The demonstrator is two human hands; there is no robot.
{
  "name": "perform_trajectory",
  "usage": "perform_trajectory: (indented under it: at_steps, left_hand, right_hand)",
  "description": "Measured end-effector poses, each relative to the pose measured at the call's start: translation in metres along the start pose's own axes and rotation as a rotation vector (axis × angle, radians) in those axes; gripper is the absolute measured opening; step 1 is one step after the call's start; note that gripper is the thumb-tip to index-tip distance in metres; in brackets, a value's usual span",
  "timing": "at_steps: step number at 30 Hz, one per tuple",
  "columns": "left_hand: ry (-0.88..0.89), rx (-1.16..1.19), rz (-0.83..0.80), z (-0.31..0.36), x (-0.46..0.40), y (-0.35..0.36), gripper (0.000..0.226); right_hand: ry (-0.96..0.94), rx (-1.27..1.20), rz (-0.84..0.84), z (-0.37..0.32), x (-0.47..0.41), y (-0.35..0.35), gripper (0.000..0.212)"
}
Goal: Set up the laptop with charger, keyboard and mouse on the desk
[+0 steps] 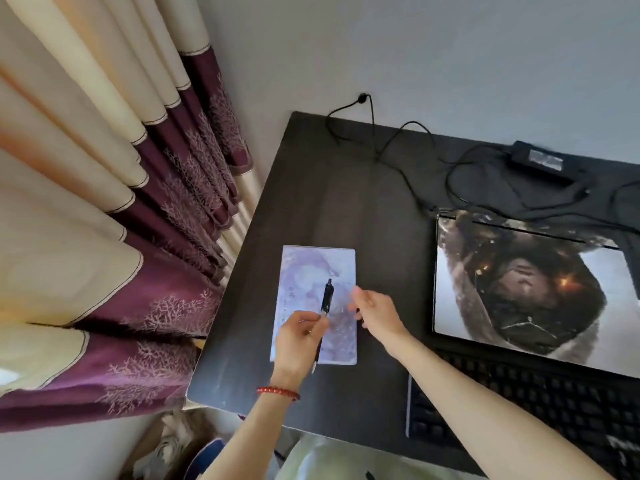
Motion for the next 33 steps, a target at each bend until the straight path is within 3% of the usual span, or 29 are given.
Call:
perform_trajectory:
  at_steps: [2,7,11,13,19,30,33]
  left_hand:
    - [0.032,-0.002,-0.078,0.005,-0.003,0.02,0.011]
    - [0.081,-0.08,-0.234,0.008,-0.004,0.052,0.012]
    - [0.284,-0.902,-0.115,-0.008,-0.023,0.039,0.071]
    - [0.262,-1.053,-0.174,-0.025,-0.034,0.029,0.092]
    - [0.292,-1.111,-0.293,-0.041,-0.054,0.017,0.102]
    - [0.283,-1.174,-0.311,-0.038,-0.051,0.016,0.101]
    - [0.265,-1.194,-0.335,-0.036,-0.05,0.018,0.103]
  right_hand:
    - [0.036,-0.256,-0.084,-0.003,0.005,-0.003,0.02]
    - [0.026,-0.094,0.103,0.0,-0.002,-0.027,0.026]
    - [0.021,0.201,0.235,0.009,-0.016,-0.039,0.038]
    - [0.024,0.276,0.207,0.01,-0.024,-0.031,0.041]
    - [0.082,0.281,0.185,0.013,-0.037,-0.014,0.045]
    - [0.035,0.218,0.033,0.008,-0.021,0.002,0.038]
    - [0.077,0.097,0.144,0.0,-0.016,-0.024,0.037]
Point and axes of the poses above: each hand's wrist, its own x-axis away from the middle knuckle, its own y-axis out of the palm, z = x × y, the point moved 5 cm from there along -x, towards the middle knuckle, and after that the axes turned 13 degrees about x, right-handed, at the moved point
